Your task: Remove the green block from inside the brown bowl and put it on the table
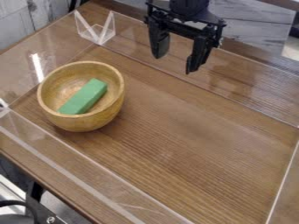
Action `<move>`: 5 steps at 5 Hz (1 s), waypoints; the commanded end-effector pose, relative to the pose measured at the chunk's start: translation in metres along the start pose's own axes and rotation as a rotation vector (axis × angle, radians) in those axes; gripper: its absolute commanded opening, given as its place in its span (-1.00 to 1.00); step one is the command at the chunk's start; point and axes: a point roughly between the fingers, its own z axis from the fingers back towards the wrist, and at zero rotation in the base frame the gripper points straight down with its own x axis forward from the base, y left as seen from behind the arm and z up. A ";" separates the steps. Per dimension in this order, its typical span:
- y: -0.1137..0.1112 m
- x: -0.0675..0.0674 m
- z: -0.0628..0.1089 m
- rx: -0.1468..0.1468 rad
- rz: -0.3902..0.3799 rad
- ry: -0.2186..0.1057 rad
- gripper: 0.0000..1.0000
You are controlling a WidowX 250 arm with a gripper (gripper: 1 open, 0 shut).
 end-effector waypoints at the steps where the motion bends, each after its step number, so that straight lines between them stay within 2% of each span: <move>1: 0.022 -0.010 -0.005 0.001 0.024 0.002 1.00; 2: 0.071 -0.038 -0.025 0.007 0.033 -0.003 1.00; 3: 0.120 -0.065 -0.036 0.016 0.019 -0.050 1.00; 4: 0.151 -0.077 -0.049 0.025 0.024 -0.098 1.00; 5: 0.150 -0.073 -0.061 0.012 0.024 -0.107 1.00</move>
